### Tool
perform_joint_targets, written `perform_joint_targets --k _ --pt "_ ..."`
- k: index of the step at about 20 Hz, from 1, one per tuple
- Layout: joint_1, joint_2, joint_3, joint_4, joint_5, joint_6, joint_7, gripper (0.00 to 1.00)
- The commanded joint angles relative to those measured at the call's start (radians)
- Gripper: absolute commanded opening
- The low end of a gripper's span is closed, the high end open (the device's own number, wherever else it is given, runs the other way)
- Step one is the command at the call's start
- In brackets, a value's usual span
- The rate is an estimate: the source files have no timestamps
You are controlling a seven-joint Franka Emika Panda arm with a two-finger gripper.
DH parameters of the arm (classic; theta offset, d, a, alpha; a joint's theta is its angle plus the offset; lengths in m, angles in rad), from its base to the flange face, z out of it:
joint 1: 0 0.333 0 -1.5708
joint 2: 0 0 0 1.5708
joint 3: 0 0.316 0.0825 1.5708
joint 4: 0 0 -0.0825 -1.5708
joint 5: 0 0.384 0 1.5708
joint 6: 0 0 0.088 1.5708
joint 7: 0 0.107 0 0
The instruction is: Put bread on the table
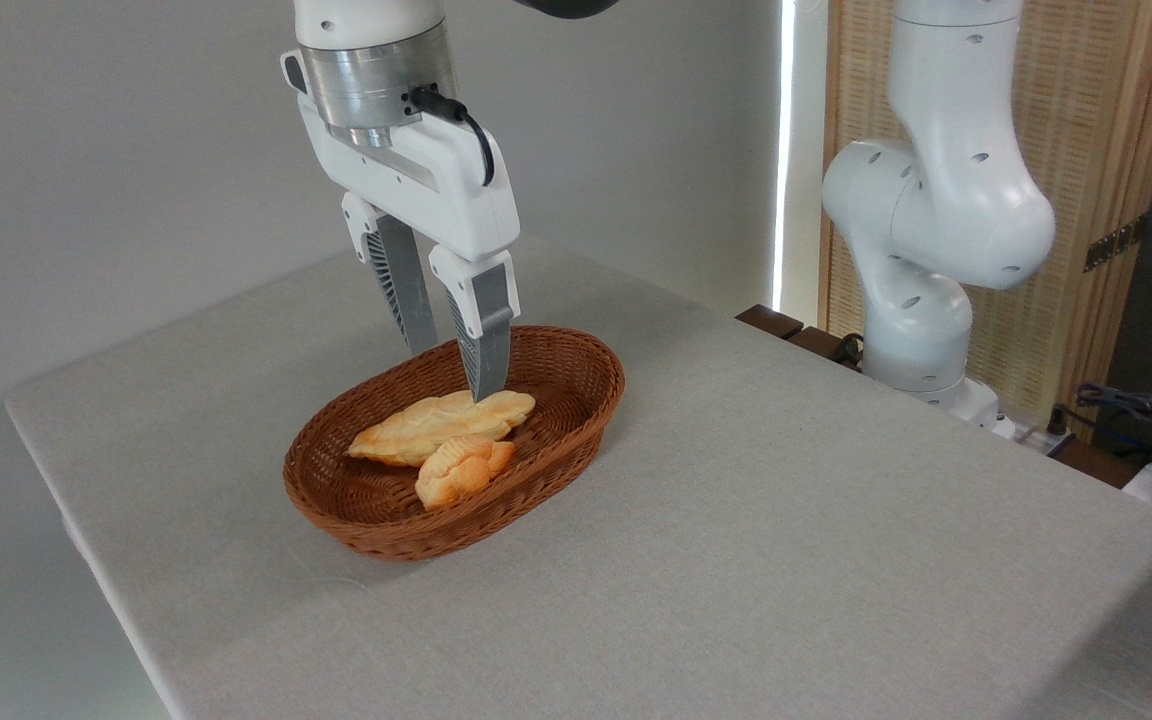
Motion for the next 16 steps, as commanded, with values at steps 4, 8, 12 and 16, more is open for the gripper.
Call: perform_joint_targets --k 4,8,12,16 --pt "-0.007 -0.004 0.003 0.012 0.005 -0.033 -0.014 1.0" --pt "-0.007 -0.004 0.004 0.012 0.006 -0.037 -0.014 1.0" --pt "-0.007 0.0 0.003 0.012 0.006 -0.036 -0.011 1.0" --pt "-0.007 0.008 -0.004 0.01 0.0 -0.036 -0.009 1.0"
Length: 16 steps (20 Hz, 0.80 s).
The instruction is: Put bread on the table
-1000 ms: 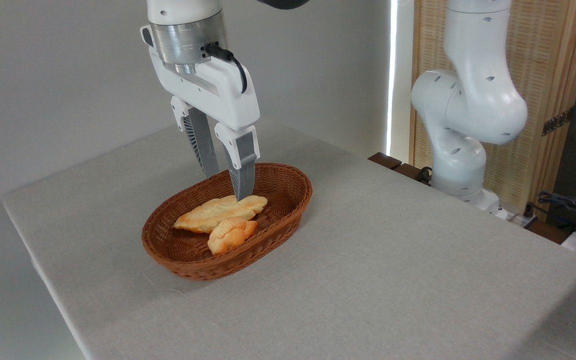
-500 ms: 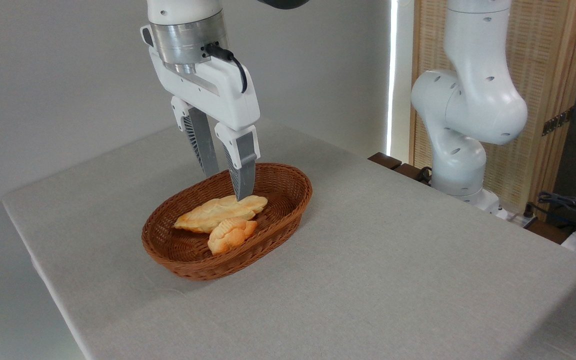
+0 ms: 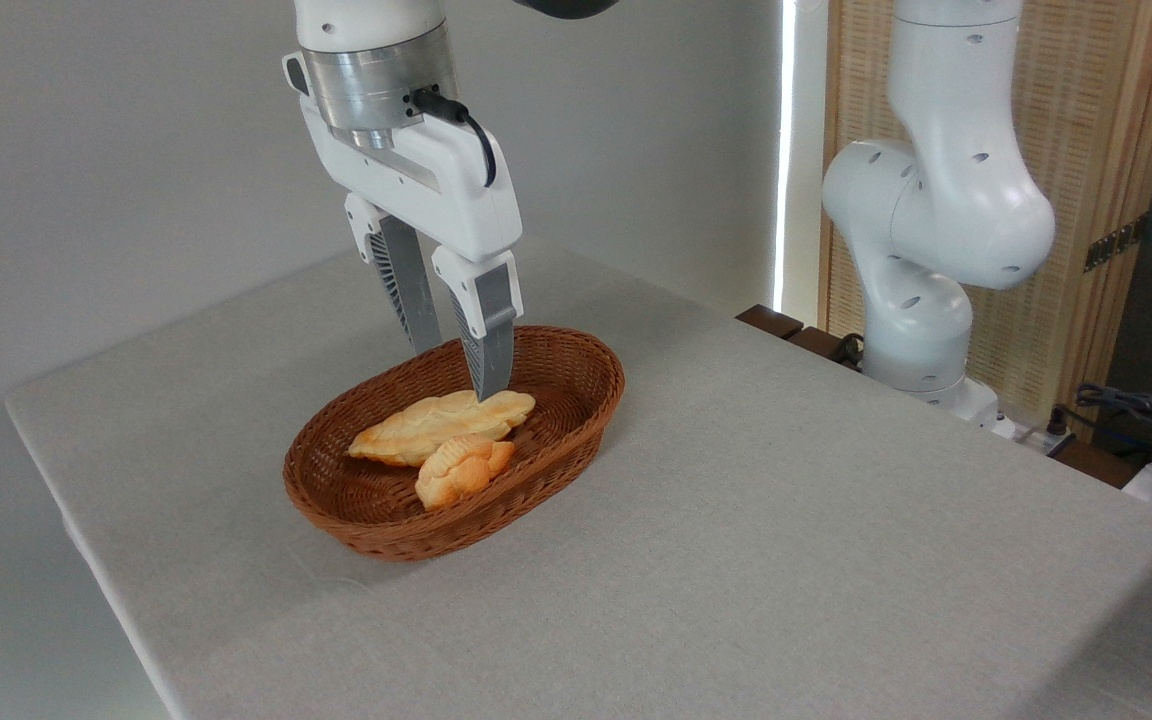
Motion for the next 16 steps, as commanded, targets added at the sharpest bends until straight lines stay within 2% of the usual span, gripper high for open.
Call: perform_joint_targets --k 1,8,16 --pt "-0.006 0.009 -0.008 0.01 0.0 -0.024 -0.009 1.0" --pt "-0.008 0.032 -0.065 -0.025 0.002 -0.001 -0.008 1.0" --pt "-0.012 0.039 -0.066 -0.149 0.009 0.137 0.029 1.0"
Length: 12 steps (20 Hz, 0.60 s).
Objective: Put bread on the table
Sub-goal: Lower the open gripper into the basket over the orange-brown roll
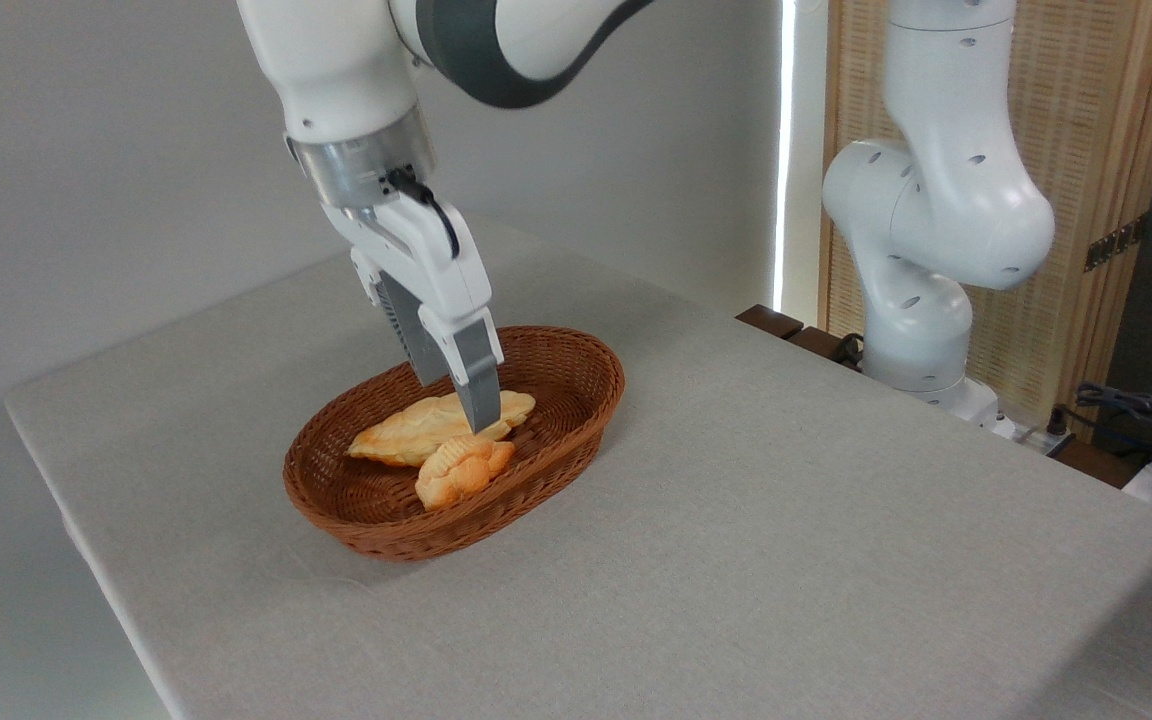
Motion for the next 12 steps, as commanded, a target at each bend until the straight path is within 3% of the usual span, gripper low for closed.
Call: perform_joint_targets --k 1,12 --pt "-0.005 0.001 0.006 -0.062 0.01 0.093 0.023 1.0" --pt "-0.011 0.069 0.003 -0.065 0.01 0.124 0.022 1.0"
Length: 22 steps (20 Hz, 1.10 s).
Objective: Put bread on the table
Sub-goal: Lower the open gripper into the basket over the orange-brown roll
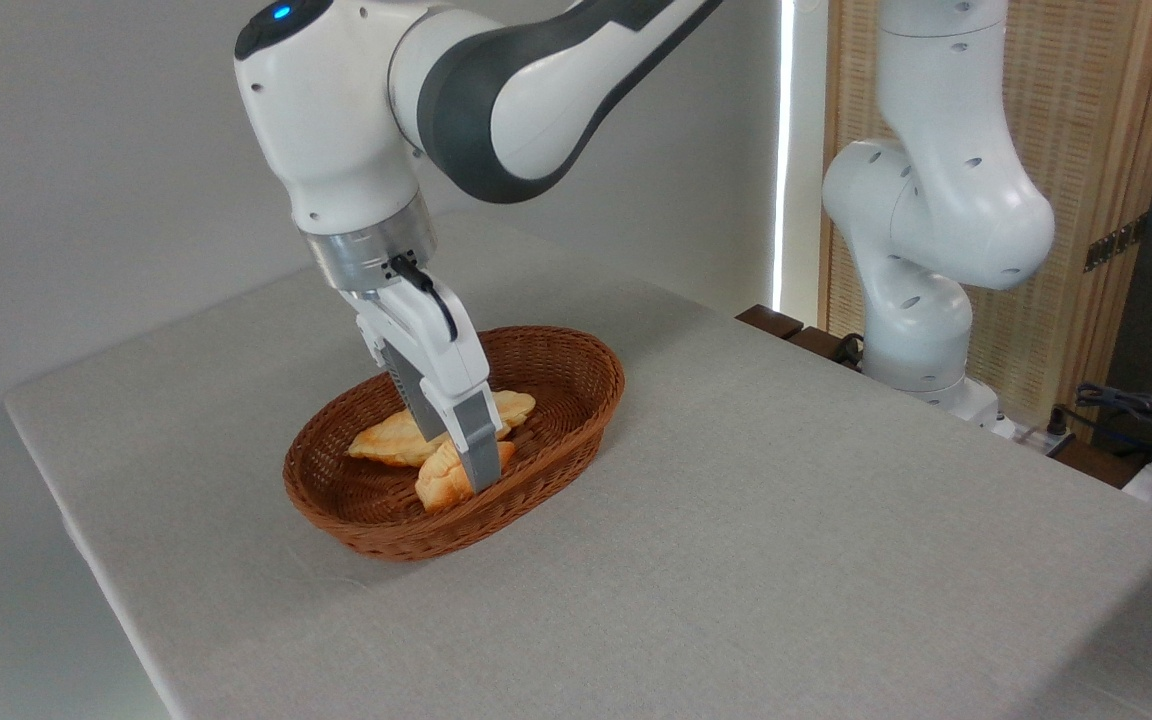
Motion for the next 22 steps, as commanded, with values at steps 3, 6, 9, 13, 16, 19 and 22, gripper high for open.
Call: perform_joint_targets --k 3,6,9,13,16,19,22 --pt "-0.018 0.015 0.003 -0.002 0.009 0.018 0.01 0.86" --pt "-0.023 0.015 0.003 0.0 0.003 0.018 0.009 0.82" --pt "-0.023 0.015 0.003 0.001 0.003 0.018 0.01 0.83" --pt "-0.029 0.013 0.003 0.001 0.002 0.016 0.012 0.46" --pt "-0.029 0.012 0.003 0.001 0.002 0.008 0.012 0.21" --pt "-0.031 0.01 0.003 0.001 0.006 0.004 0.03 0.07" --pt "-0.031 0.007 0.003 0.001 0.008 0.002 0.036 0.05"
